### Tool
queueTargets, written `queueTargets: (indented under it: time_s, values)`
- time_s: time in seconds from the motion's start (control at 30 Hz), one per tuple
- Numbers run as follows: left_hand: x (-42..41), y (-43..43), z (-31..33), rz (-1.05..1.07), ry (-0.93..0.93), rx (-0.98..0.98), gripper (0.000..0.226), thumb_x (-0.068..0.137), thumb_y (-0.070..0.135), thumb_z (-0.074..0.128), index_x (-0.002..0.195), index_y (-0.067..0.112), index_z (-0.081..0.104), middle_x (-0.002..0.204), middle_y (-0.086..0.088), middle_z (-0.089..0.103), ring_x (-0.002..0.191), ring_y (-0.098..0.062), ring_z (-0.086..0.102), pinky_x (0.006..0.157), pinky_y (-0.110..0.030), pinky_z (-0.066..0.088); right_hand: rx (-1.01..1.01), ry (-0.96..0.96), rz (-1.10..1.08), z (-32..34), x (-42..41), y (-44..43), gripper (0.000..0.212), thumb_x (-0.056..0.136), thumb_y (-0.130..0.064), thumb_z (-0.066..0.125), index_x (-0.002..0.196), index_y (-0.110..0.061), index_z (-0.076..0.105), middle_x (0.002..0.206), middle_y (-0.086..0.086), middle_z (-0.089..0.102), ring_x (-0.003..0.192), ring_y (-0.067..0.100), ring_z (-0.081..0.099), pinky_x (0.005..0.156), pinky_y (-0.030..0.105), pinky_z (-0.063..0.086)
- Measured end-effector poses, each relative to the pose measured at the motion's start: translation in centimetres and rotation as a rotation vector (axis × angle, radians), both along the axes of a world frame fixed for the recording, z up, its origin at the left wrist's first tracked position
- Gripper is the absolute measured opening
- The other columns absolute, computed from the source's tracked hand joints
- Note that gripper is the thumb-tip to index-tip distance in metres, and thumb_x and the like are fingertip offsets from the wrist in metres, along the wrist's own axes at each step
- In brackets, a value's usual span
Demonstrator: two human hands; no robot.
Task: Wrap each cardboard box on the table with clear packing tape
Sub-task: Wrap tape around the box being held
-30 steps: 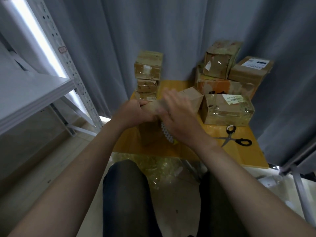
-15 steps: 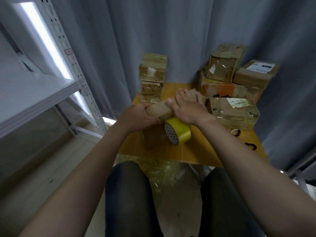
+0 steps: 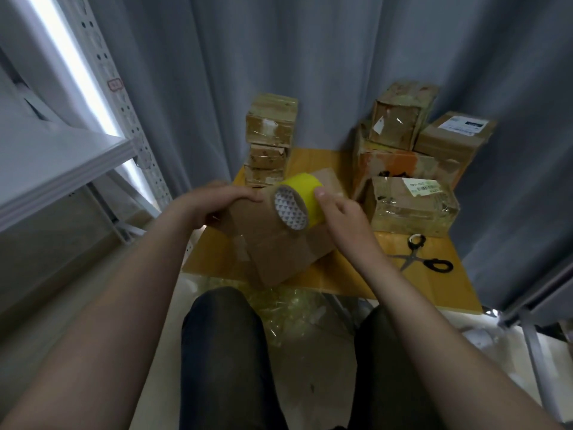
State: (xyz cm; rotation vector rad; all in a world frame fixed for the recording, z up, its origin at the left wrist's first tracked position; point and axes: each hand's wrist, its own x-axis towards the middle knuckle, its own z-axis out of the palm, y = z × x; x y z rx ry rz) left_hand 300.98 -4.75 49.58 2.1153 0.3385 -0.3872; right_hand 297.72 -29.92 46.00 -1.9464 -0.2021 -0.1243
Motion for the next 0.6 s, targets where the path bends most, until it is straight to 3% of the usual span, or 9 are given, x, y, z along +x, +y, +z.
queueTargets:
  time_s: [0.07,0.1,0.13,0.2,0.33,0.4,0.43,0.5,0.6]
  values:
    - [0.3,0.8,-0.2,-0.009,0.105,-0.034,0.073,0.06,0.058,0.086,0.118,0.019,0.064,0.116,-0.01,0.068,0.104,-0.029,0.068,0.07,-0.036,0.061,0.149,0.164,0.094,-0.7,-0.9,0.1,0.044,0.102,-0.046,0.058,0.078,-0.013,0.073,0.071,-0.005,0.07,0.074,0.009,0.068,0.075,0.035,0.053]
    - [0.5,1.1,-0.7,-0.013,0.126,-0.052,0.086,0.05,0.061,0.09,0.121,0.019,0.063,0.118,-0.01,0.067,0.106,-0.029,0.068,0.07,-0.036,0.061,0.144,0.166,0.152,-1.1,-1.1,0.3,0.038,0.101,-0.042,0.061,0.074,-0.017,0.071,0.067,-0.008,0.069,0.069,0.003,0.065,0.07,0.028,0.05]
    - [0.8,1.4,-1.4,0.007,0.121,-0.065,0.091,0.046,0.06,0.093,0.122,0.019,0.064,0.119,-0.009,0.068,0.107,-0.029,0.068,0.071,-0.036,0.062,0.106,0.139,0.202,-1.7,-1.0,0.6,0.032,0.1,-0.038,0.064,0.078,-0.017,0.072,0.071,-0.006,0.071,0.068,0.0,0.064,0.068,0.024,0.048]
    - [1.3,1.3,-3.1,0.082,0.01,-0.075,0.074,0.06,0.054,0.092,0.12,0.018,0.068,0.119,-0.007,0.068,0.105,-0.025,0.067,0.074,-0.038,0.062,0.035,0.092,0.259,-3.1,-0.3,1.3,0.018,0.1,-0.034,0.066,0.099,-0.019,0.076,0.093,-0.003,0.077,0.081,0.0,0.068,0.072,0.019,0.05]
    - [1.9,0.2,-6.0,0.154,-0.409,0.299,0.057,0.083,0.042,0.08,0.131,0.017,0.064,0.131,-0.008,0.064,0.12,-0.027,0.061,0.1,-0.041,0.052,0.002,0.002,0.249,-4.5,2.3,3.0,0.01,0.101,-0.031,0.065,0.11,-0.03,0.07,0.1,-0.016,0.071,0.091,-0.002,0.064,0.075,0.017,0.046]
    - [1.2,-0.9,-6.3,-0.053,-0.481,0.461,0.061,0.081,0.053,0.068,0.128,0.014,0.066,0.132,-0.012,0.064,0.121,-0.032,0.06,0.099,-0.041,0.05,-0.027,0.02,0.265,-4.8,3.8,3.7,0.009,0.102,-0.029,0.063,0.109,-0.027,0.069,0.098,-0.014,0.07,0.088,-0.003,0.062,0.076,0.02,0.047]
    - [0.9,-1.3,-6.6,-0.213,-0.426,0.53,0.072,0.075,0.063,0.061,0.127,0.013,0.065,0.13,-0.015,0.064,0.12,-0.036,0.06,0.096,-0.042,0.05,-0.051,0.035,0.27,-5.0,4.5,4.0,0.011,0.103,-0.03,0.063,0.106,-0.022,0.07,0.096,-0.008,0.071,0.086,0.002,0.062,0.078,0.027,0.048]
    - [-0.1,-1.9,-7.3,-0.419,-0.214,0.677,0.099,0.068,0.081,0.059,0.142,0.015,0.05,0.146,-0.016,0.048,0.135,-0.038,0.045,0.107,-0.049,0.041,-0.094,0.047,0.262,-5.5,5.6,4.4,0.03,0.102,-0.036,0.062,0.098,-0.006,0.067,0.089,0.007,0.067,0.079,0.013,0.058,0.074,0.04,0.045]
    - [-1.8,-3.3,-9.5,-0.438,-0.098,0.726,0.127,0.072,0.081,0.066,0.162,0.015,0.006,0.169,-0.011,0.003,0.155,-0.036,0.002,0.123,-0.058,0.013,-0.085,0.049,0.232,-5.8,5.8,4.9,0.04,0.103,-0.036,0.06,0.094,0.003,0.061,0.082,0.019,0.058,0.073,0.017,0.051,0.066,0.039,0.037]
